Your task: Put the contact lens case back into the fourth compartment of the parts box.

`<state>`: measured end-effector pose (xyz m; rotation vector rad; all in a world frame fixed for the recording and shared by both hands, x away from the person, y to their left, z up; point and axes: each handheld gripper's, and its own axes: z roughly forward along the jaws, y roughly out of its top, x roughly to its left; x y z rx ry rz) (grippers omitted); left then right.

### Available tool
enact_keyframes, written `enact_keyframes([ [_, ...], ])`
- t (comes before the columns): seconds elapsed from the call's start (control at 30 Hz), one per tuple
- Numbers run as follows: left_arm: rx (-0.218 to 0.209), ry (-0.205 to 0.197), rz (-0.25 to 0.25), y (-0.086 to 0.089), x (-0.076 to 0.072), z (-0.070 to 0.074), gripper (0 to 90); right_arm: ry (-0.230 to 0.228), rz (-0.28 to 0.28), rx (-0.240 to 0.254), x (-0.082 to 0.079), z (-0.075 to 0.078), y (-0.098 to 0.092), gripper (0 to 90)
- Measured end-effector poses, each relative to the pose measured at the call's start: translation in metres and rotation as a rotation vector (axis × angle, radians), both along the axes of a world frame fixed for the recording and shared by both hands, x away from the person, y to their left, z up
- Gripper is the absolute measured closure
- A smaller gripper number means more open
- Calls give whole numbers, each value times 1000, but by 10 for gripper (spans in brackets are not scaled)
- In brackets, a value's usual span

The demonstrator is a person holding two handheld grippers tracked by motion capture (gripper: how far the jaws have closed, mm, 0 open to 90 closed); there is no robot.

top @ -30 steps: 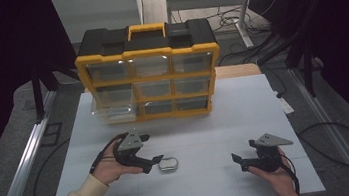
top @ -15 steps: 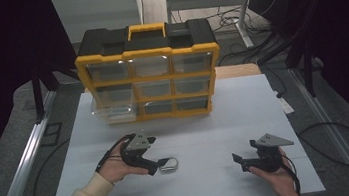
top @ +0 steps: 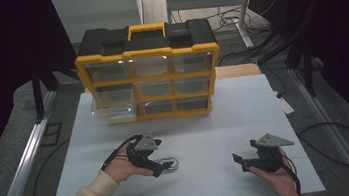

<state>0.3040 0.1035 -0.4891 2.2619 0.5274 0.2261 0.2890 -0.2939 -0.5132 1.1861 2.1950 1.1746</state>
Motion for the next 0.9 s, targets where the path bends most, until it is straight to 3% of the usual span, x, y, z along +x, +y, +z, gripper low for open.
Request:
enact_keyframes([
  [0.3,32,17,-35,-7,0,-3,155,-2,1,-3,0,0,1,121],
  [0.9,84,60,-51,-15,8,-14,155,2,0,-6,0,-1,1,121],
])
